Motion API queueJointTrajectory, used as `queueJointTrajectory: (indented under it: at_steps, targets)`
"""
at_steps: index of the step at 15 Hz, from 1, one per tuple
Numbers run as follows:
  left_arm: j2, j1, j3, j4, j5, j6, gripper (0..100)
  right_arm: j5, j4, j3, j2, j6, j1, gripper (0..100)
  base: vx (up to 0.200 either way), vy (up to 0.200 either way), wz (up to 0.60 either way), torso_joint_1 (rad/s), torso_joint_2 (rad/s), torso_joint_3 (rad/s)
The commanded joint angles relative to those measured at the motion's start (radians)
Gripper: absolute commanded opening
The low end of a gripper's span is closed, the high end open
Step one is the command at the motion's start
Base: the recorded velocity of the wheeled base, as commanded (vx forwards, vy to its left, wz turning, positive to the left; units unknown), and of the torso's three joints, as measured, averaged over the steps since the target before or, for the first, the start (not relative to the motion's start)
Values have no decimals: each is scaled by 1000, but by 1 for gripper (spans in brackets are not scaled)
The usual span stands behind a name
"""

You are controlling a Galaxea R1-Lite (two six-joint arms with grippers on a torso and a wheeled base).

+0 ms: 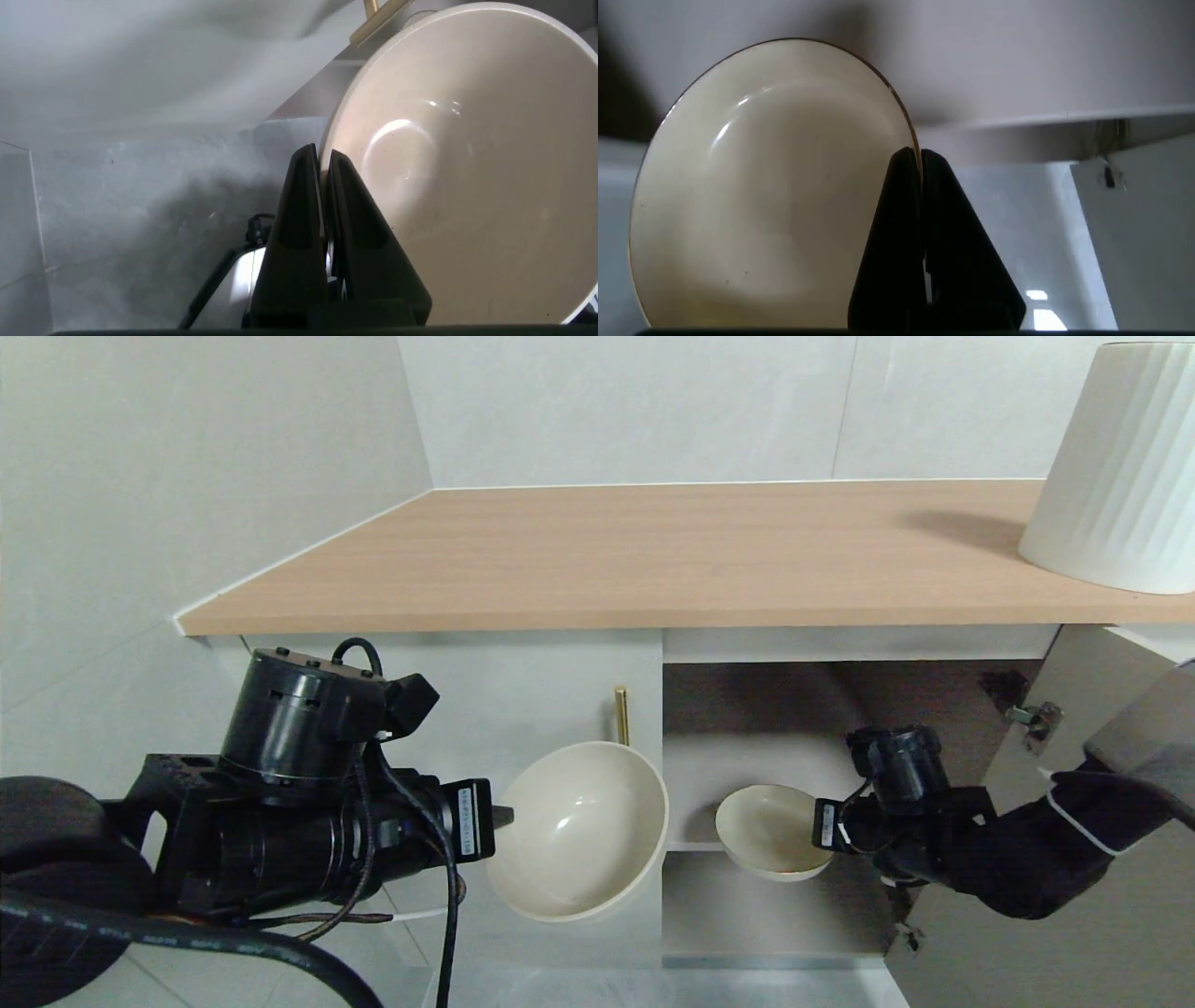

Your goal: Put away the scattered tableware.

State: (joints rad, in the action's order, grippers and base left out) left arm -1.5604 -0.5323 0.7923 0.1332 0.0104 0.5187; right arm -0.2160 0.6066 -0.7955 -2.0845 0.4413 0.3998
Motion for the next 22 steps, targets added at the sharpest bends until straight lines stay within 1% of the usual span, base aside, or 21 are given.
queueJointTrajectory:
  at_steps: [1, 4, 5, 8, 11, 17, 22]
  targets:
    - [-1, 0, 1, 0, 0, 0, 0, -40, 68, -7, -112, -3, -6, 0, 0, 0, 0, 0, 0, 0]
    - [-1, 0, 1, 0, 0, 1, 0, -79, 148, -39, -195, -7, -33, 0, 0, 0, 0, 0, 0, 0]
    - [-1, 0, 1, 0, 0, 1, 0, -82, 148, -47, -206, -6, -38, 0, 0, 0, 0, 0, 0, 0]
    - [-9, 0, 1, 0, 0, 1, 0, -143, 148, -114, -267, -6, -50, 0, 0, 0, 0, 0, 0, 0]
    - [-13, 0, 1, 0, 0, 3, 0, -154, 148, -162, -293, -6, -65, 0, 0, 0, 0, 0, 0, 0]
    - [-17, 0, 1, 0, -1, 4, 0, -220, 147, -269, -344, 8, -84, 0, 0, 0, 0, 0, 0, 0]
    - [-15, 0, 1, 0, -3, 6, 0, -224, 139, -315, -364, 8, -93, 0, 0, 0, 0, 0, 0, 0]
